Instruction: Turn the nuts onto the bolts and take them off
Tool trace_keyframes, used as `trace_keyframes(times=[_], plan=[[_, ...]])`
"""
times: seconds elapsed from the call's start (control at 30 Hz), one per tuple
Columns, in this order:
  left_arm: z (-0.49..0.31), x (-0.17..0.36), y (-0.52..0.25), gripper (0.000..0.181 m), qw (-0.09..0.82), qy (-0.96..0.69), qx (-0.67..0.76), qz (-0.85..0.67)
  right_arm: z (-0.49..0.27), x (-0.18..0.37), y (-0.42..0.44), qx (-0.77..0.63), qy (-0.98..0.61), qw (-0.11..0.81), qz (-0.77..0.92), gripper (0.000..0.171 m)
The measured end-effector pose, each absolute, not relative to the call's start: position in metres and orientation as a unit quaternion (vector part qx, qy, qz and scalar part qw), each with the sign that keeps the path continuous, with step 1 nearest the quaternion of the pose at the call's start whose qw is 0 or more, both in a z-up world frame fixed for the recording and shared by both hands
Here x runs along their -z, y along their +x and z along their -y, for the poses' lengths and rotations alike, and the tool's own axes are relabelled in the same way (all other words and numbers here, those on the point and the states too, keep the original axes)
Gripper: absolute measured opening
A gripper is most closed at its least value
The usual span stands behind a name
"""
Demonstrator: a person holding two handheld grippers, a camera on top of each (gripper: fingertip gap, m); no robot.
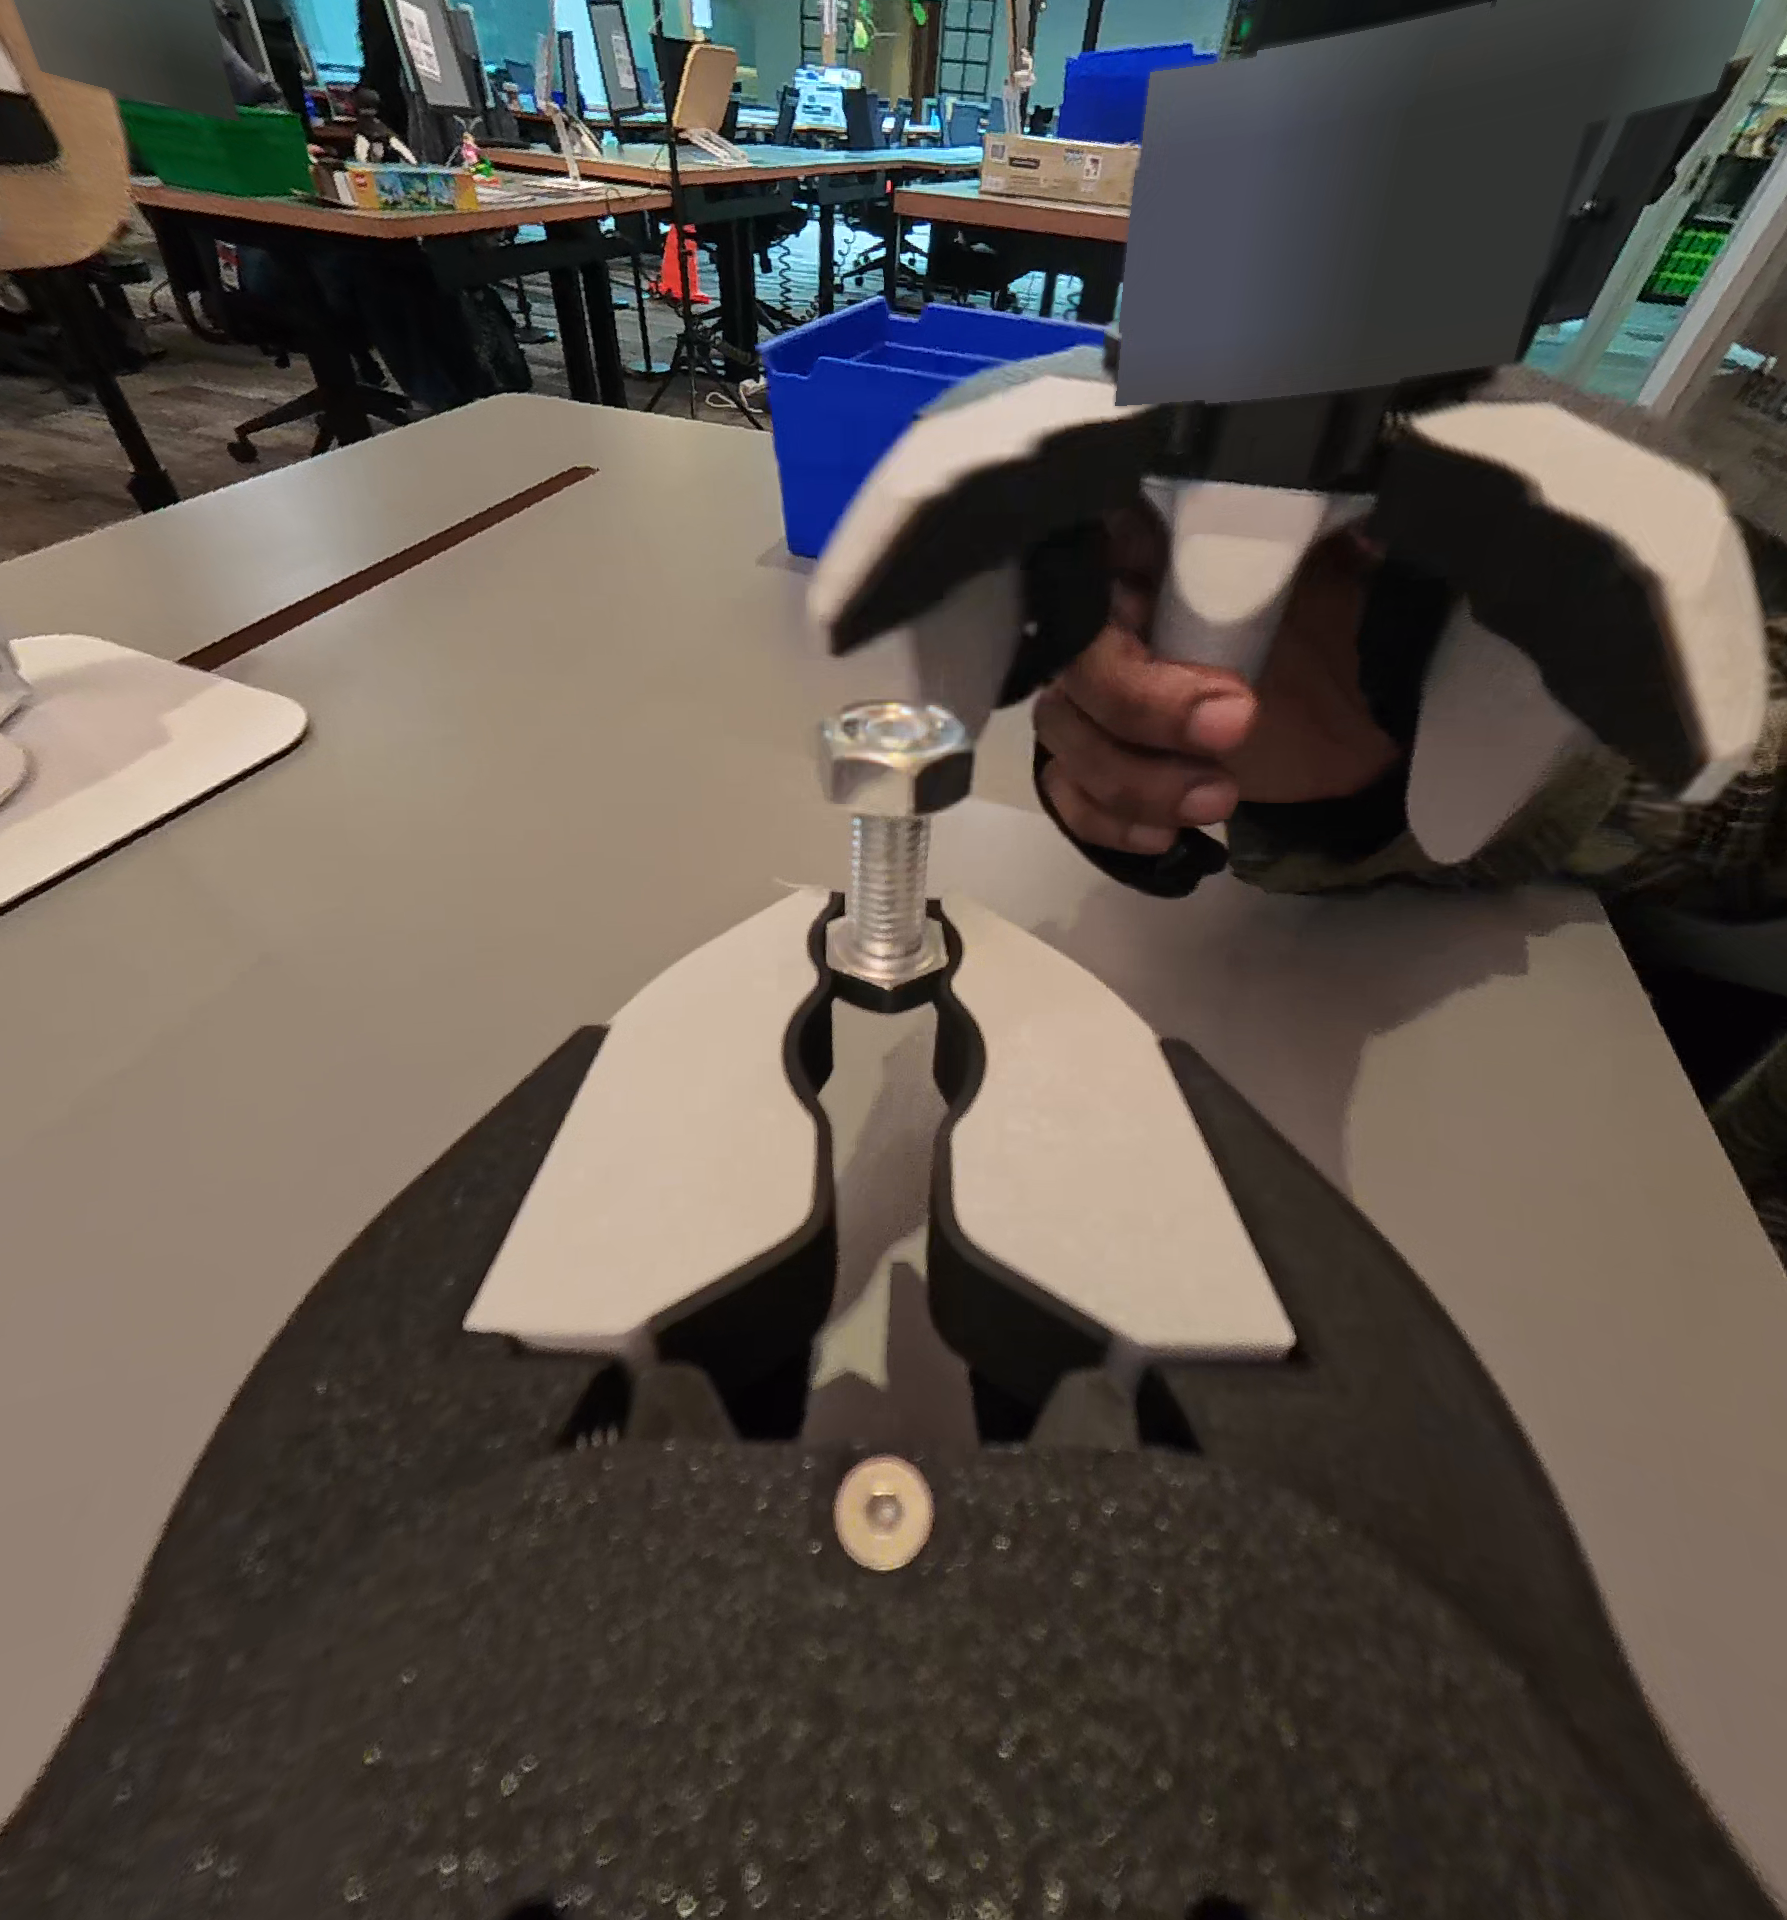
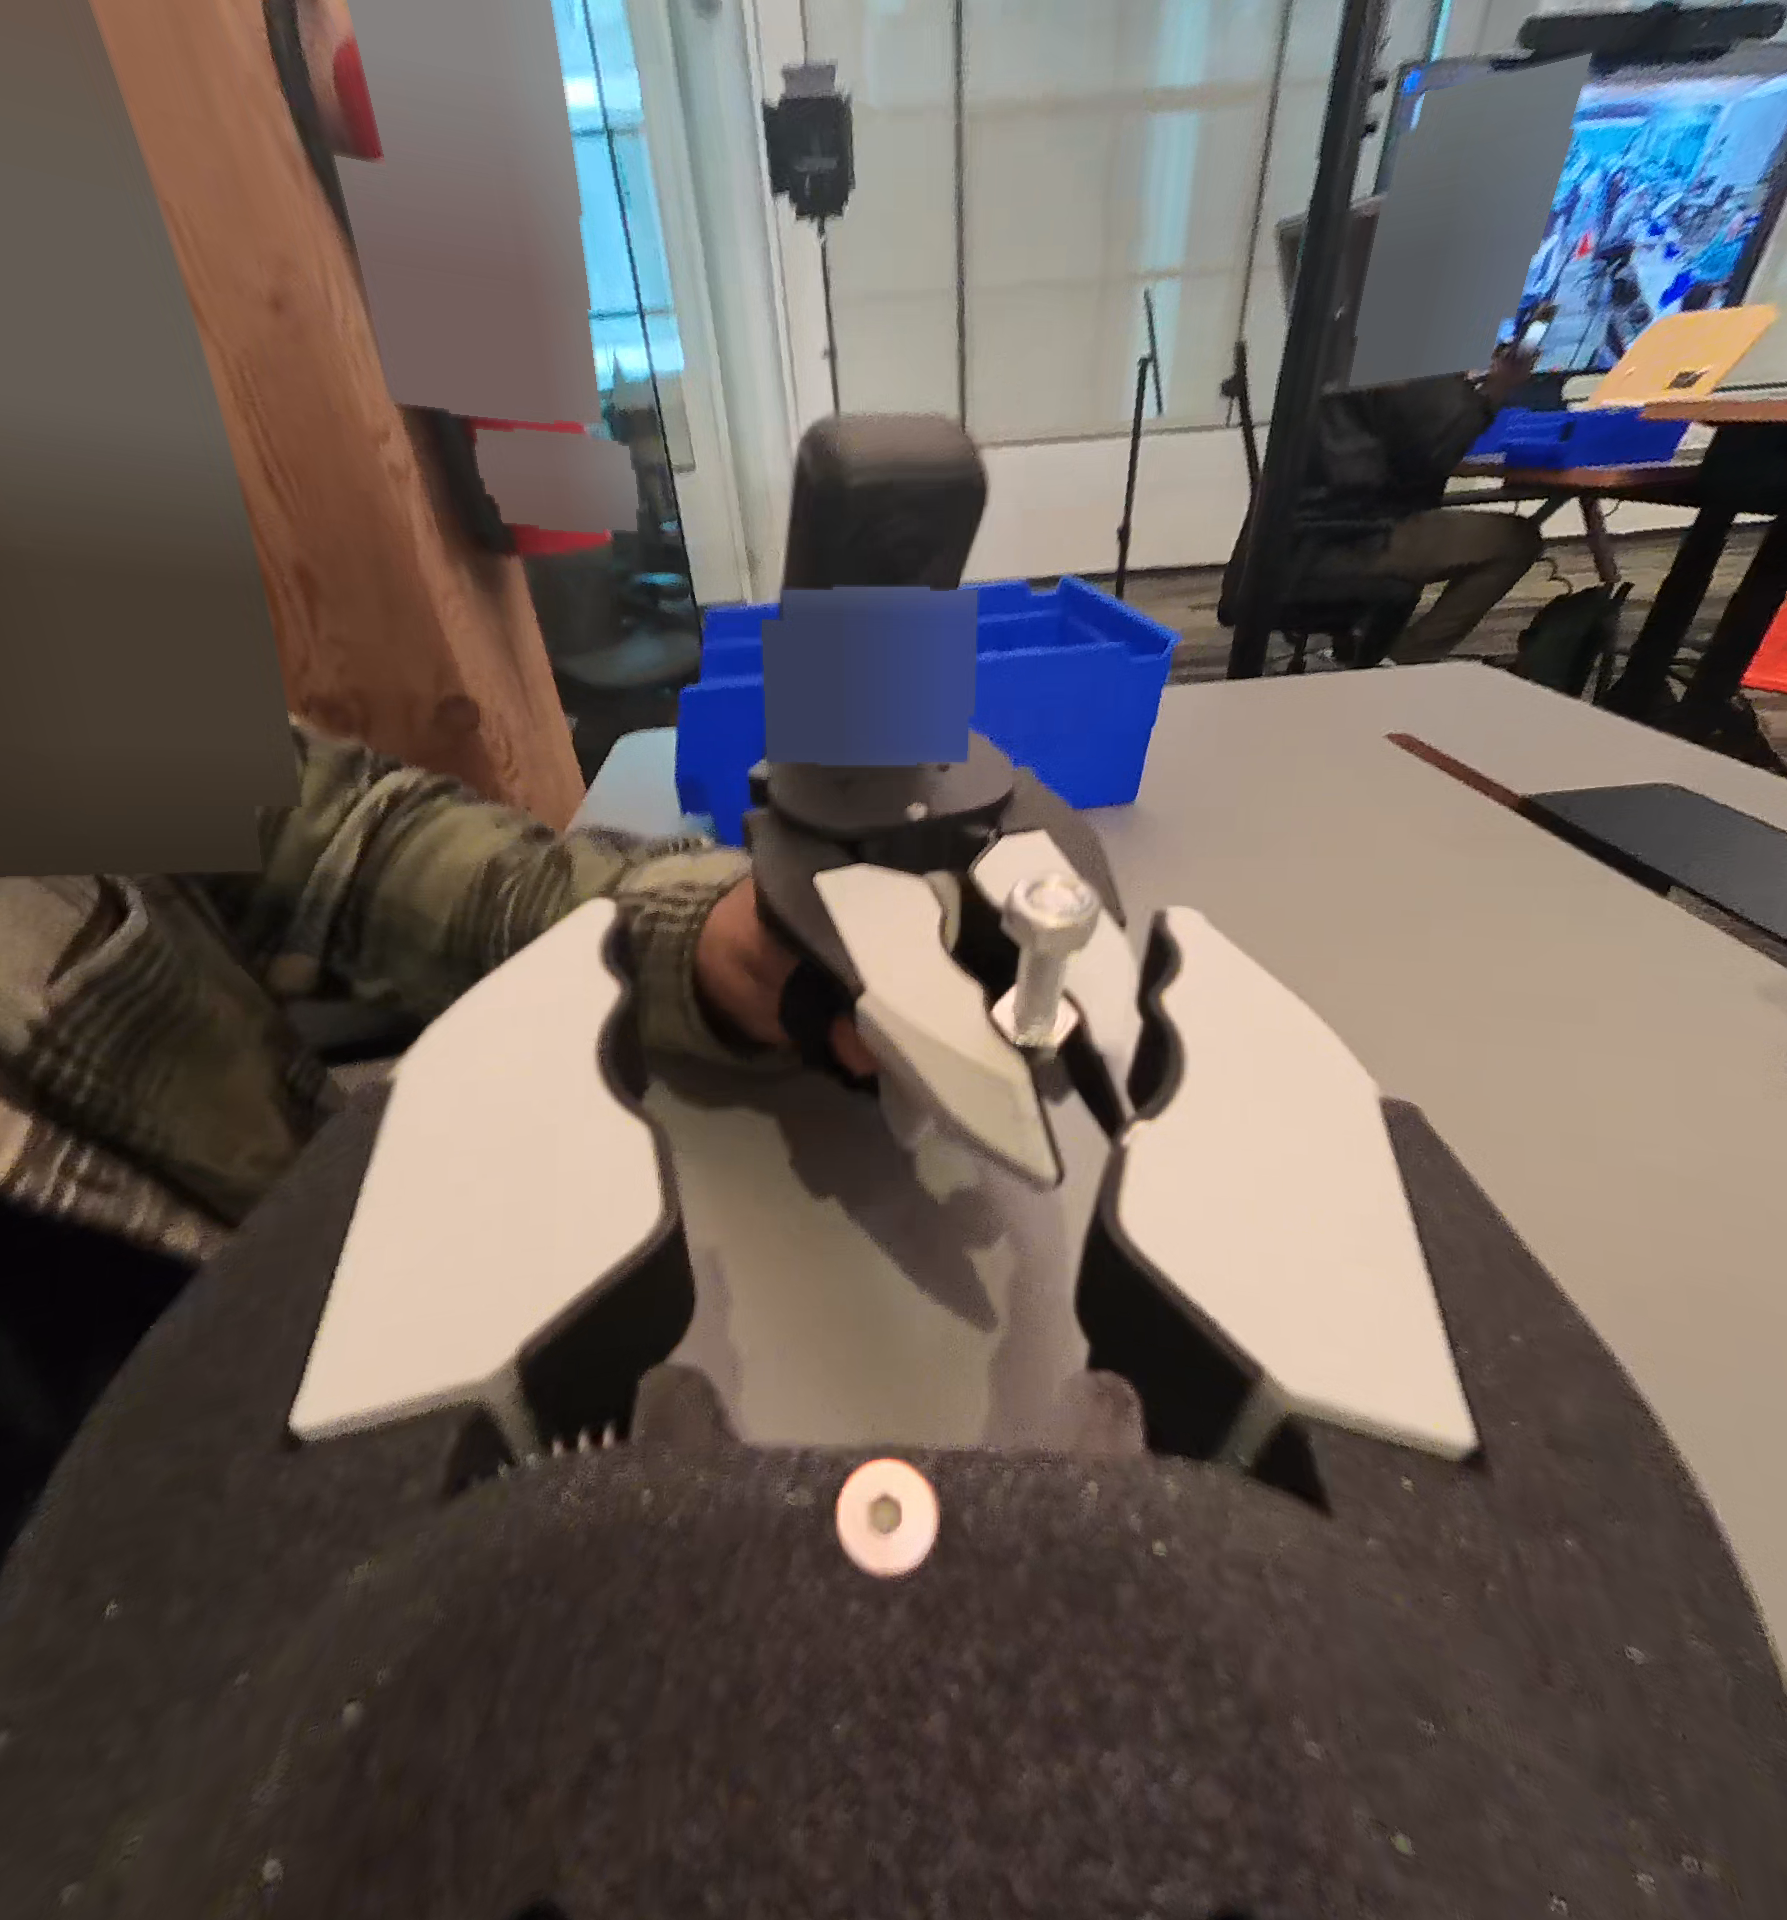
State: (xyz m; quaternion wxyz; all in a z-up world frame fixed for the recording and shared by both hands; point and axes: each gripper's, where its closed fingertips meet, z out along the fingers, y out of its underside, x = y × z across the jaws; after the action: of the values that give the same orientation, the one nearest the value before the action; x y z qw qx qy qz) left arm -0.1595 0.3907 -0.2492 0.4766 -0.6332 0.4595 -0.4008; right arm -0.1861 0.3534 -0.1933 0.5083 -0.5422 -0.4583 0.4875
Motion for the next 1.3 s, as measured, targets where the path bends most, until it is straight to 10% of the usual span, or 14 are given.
trace_keyframes(times=[0.17, 0.23, 0.4, 0.57, 0.63, 0.93, 1.0, 1.2, 1.3], plan=[[-0.387, 0.251, -0.155, 0.014, 0.475, -0.632, 0.400, -0.463, -0.342, 0.202, -0.192, -0.470, -0.543, 0.496, 0.488, 0.094], [-0.393, 0.249, -0.160, 0.014, 0.479, -0.640, 0.404, -0.445, -0.334, 0.200, -0.186, -0.481, -0.525, 0.491, 0.503, 0.061], [-0.384, 0.241, -0.156, 0.014, 0.482, -0.618, 0.415, -0.462, -0.351, 0.185, -0.185, -0.489, -0.531, 0.533, 0.441, 0.097], [-0.385, 0.246, -0.154, 0.014, 0.476, -0.626, 0.414, -0.458, -0.339, 0.204, -0.194, -0.474, -0.542, 0.497, 0.484, 0.097], [-0.391, 0.245, -0.160, 0.014, 0.476, -0.636, 0.420, -0.438, -0.335, 0.202, -0.189, -0.487, -0.529, 0.490, 0.493, 0.070], [-0.387, 0.245, -0.155, 0.014, 0.477, -0.630, 0.416, -0.451, -0.338, 0.199, -0.195, -0.491, -0.541, 0.497, 0.469, 0.099], [-0.397, 0.245, -0.163, 0.014, 0.479, -0.644, 0.416, -0.427, -0.326, 0.199, -0.191, -0.497, -0.519, 0.479, 0.504, 0.060], [-0.382, 0.239, -0.154, 0.015, 0.475, -0.618, 0.428, -0.457, -0.350, 0.188, -0.188, -0.488, -0.544, 0.529, 0.431, 0.117], [-0.381, 0.242, -0.150, 0.014, 0.472, -0.621, 0.423, -0.461, -0.333, 0.197, -0.196, -0.495, -0.537, 0.491, 0.475, 0.106]])
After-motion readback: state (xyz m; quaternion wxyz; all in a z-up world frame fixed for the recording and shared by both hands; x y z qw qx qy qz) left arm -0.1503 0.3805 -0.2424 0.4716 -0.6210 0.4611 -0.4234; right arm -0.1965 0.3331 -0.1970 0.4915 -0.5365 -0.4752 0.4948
